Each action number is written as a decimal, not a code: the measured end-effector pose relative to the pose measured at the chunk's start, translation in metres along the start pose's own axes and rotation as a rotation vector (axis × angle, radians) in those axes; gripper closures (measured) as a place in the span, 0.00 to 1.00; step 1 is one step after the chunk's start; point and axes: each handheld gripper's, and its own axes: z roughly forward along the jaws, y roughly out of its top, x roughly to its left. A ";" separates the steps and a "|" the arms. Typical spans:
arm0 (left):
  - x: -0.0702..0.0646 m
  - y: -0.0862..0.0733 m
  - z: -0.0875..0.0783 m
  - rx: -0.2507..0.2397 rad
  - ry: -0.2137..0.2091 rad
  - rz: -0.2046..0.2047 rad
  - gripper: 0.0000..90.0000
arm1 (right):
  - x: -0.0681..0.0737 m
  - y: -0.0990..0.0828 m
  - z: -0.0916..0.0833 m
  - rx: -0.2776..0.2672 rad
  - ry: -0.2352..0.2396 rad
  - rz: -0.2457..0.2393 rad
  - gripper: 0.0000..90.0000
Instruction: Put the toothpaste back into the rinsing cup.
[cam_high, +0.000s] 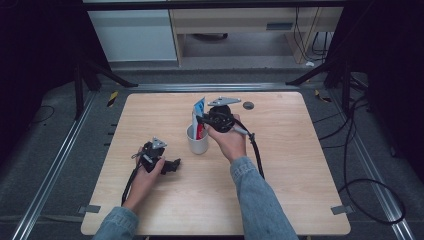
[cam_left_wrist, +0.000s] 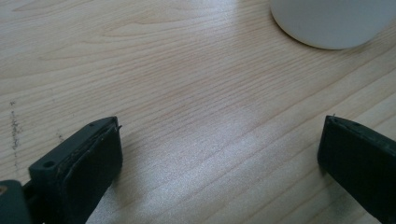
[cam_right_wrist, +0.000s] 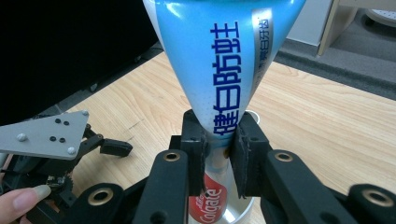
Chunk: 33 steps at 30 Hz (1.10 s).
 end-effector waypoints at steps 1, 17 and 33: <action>0.000 0.000 0.000 0.002 0.000 0.002 0.00 | 0.000 0.000 0.001 0.001 0.002 0.004 0.85; 0.000 0.000 0.000 0.002 0.000 0.002 0.00 | -0.008 -0.011 0.008 0.012 0.009 0.046 0.85; 0.000 0.000 0.000 0.000 0.000 0.000 0.00 | -0.010 -0.017 0.014 0.022 0.027 0.072 0.85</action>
